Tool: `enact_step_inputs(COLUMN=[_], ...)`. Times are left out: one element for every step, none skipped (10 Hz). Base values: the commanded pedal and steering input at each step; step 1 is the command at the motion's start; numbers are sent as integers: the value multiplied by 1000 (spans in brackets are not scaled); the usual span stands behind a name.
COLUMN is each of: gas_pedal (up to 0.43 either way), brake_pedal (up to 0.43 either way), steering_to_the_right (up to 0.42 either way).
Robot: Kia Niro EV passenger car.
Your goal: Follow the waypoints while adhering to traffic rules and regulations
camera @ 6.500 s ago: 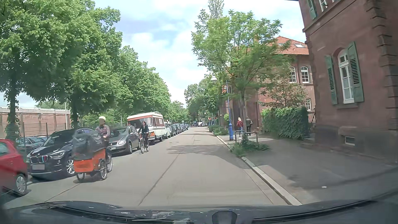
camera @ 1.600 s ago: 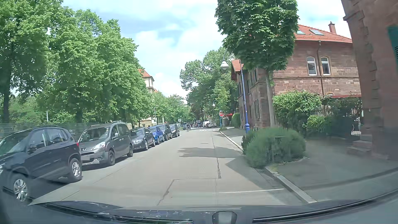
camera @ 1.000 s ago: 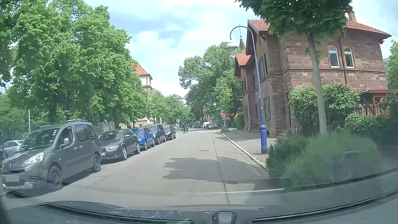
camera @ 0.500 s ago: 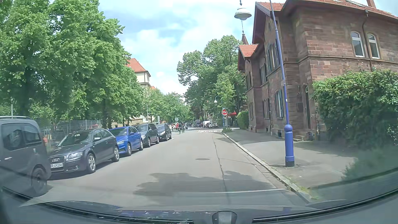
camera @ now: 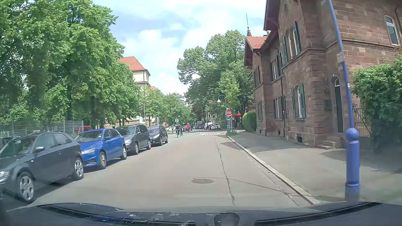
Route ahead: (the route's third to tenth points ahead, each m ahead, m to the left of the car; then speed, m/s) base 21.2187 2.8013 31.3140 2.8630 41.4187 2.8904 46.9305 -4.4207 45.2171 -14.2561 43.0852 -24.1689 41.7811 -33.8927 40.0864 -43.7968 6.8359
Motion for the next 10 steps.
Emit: enact_step_inputs(gas_pedal=[28,28,28,28,28,28,28,28,28,20], brake_pedal=[0,0,0,0,0,0,0,0,0,0], steering_to_the_right=[-4,-3,-1,-1,0,0,0,0,0,0])
